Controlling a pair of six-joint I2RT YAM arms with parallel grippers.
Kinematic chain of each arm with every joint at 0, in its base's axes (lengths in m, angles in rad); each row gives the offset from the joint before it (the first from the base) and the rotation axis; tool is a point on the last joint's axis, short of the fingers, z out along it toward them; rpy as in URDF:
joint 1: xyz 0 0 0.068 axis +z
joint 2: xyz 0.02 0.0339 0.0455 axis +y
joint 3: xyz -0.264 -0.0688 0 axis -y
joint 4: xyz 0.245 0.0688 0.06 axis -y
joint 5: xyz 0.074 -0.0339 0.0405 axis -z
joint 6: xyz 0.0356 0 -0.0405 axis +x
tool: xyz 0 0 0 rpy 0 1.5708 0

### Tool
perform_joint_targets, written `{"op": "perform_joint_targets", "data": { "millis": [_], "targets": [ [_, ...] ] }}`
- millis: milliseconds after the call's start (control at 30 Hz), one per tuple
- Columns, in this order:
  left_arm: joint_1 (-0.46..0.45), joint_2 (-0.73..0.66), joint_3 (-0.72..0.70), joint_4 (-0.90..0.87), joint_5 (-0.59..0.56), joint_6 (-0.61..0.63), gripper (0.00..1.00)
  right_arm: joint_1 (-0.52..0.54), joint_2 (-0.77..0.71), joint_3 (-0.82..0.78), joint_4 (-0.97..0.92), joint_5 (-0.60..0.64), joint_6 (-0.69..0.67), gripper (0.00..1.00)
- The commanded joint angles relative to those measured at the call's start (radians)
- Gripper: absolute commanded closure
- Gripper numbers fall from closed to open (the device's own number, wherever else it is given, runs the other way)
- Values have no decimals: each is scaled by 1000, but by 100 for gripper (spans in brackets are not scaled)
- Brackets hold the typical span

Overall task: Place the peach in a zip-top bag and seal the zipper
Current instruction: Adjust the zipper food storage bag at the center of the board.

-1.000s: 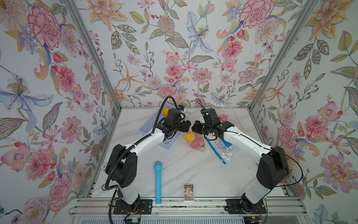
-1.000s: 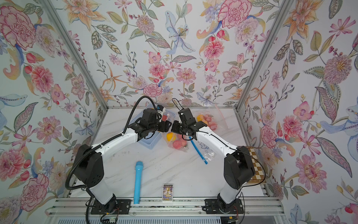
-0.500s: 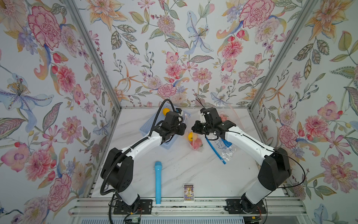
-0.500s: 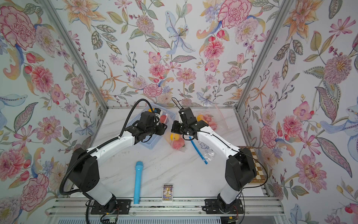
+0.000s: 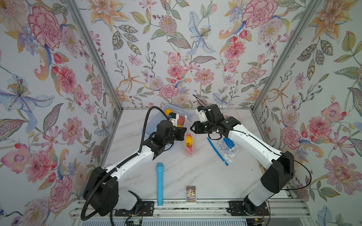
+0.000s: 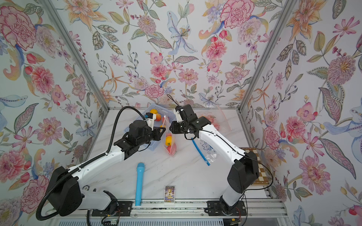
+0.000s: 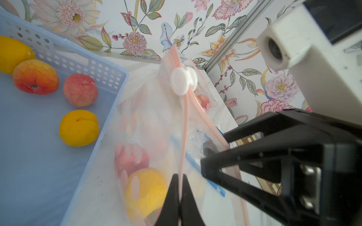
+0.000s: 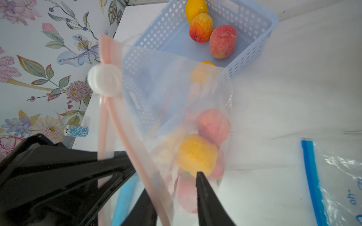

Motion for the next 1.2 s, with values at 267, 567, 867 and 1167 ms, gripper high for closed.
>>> {"op": "perform_joint_targets", "data": {
  "millis": [267,567,867,1167],
  "targets": [
    [-5,58,-21,192,20,-155,91,172,-56,-53,-33,250,-31,40],
    [-3,77,-7,194,1,-163,90,257,-122,-158,62,382,35,28],
    [7,80,3,190,-14,-164,89,291,-217,-321,258,383,148,27],
    [9,91,10,205,2,-171,85,299,-190,-357,255,497,181,33]
  ]
}}
